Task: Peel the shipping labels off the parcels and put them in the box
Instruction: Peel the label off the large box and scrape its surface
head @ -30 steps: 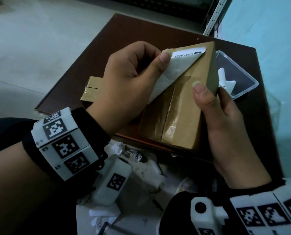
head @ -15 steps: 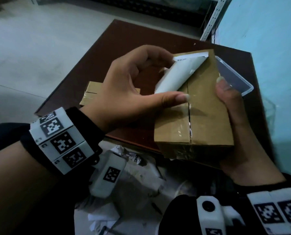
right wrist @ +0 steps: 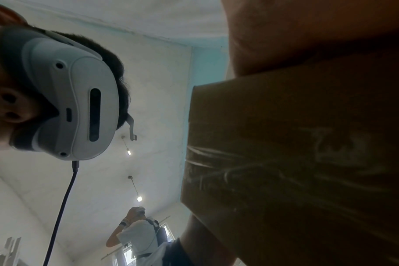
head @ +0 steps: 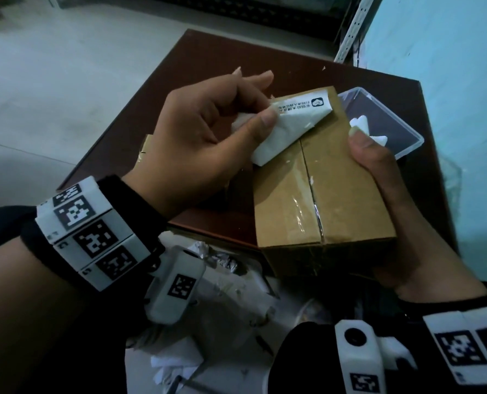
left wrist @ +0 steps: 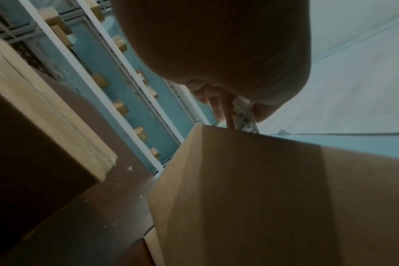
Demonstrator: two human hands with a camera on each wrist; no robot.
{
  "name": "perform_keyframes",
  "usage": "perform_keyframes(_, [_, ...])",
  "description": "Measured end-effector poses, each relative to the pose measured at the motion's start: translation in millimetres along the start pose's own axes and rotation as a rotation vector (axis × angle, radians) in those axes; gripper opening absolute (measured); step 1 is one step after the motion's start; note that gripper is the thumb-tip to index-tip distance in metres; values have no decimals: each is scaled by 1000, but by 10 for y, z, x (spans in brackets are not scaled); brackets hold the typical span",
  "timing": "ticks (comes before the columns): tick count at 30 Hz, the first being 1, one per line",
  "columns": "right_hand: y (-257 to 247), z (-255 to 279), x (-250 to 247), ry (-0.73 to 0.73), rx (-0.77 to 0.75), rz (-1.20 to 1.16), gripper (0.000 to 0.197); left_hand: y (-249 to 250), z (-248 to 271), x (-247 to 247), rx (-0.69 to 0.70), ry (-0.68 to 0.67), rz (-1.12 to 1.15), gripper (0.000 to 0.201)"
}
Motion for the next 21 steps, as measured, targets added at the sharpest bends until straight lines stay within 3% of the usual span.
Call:
perform_keyframes(5, [65,198,-54,47,26,-4,73,-16,-12,-56,-89,150,-115,9])
perform_keyframes(10, [-116,249,8,12,-294,-32,82,-117,-6,-204,-190,327,-242,14])
perform_keyframes(12, [-126,264,10,-53,-442,78,105,-70,-8,-203,-166,329,-304,11])
perform_keyframes(14, [-102,271,-14,-56,-497,207,127,-31,9,-165,-139,315,-327,9])
perform_keyframes(17, [-12,231,-47,-44,-436,315,132,14,51,-110,-111,314,-320,7])
perform_keyframes(21, [43,184,-109,31,-364,152,116,20,54,-89,-160,312,-298,9])
Point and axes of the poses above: each hand's wrist, its own z-axis away from the middle knuckle, its own x-axis out of the palm, y = z × x, the point moved 6 cm from there along -z, towards the middle knuckle, and after that the axes turned 13 degrees about -z, right-handed, at the moved point
